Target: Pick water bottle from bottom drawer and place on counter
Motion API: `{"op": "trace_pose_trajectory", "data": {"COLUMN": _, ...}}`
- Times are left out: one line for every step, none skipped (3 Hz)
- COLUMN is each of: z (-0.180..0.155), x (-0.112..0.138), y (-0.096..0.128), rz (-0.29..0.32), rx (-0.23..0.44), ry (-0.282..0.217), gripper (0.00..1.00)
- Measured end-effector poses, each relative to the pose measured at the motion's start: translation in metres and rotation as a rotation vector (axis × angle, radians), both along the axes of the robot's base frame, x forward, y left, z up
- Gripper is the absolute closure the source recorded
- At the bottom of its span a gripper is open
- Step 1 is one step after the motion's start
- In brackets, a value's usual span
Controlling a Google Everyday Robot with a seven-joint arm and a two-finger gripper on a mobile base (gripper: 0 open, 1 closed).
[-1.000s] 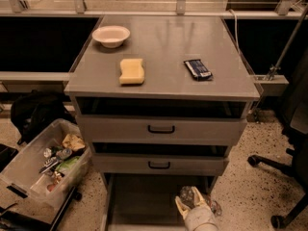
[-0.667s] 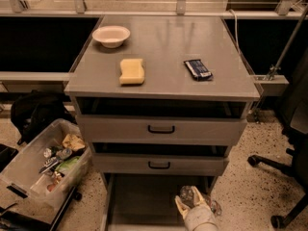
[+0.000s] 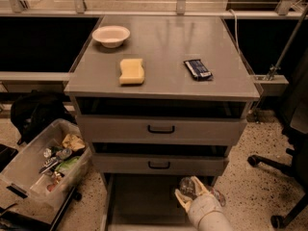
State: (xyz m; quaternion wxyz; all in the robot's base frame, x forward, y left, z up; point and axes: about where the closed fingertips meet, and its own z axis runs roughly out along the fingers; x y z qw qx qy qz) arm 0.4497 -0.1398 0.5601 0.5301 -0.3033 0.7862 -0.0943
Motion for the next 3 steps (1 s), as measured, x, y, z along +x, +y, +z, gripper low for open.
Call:
{"op": "trace_pose_trajectory", "data": {"z": 0.062, "x": 0.002, "y": -0.008, "rz": 0.030, "rx": -0.055, "ry": -0.018, "gripper": 1.00}}
{"op": "trace_pose_trajectory", "data": {"z": 0.085, "x": 0.002, "y": -0.007, "rz": 0.052, "rx": -0.118, "ry": -0.038, "gripper": 1.00}}
{"op": "trace_pose_trajectory", "data": {"z": 0.085, "x": 0.002, "y": -0.007, "rz": 0.052, "rx": -0.118, "ry": -0.038, "gripper": 1.00}}
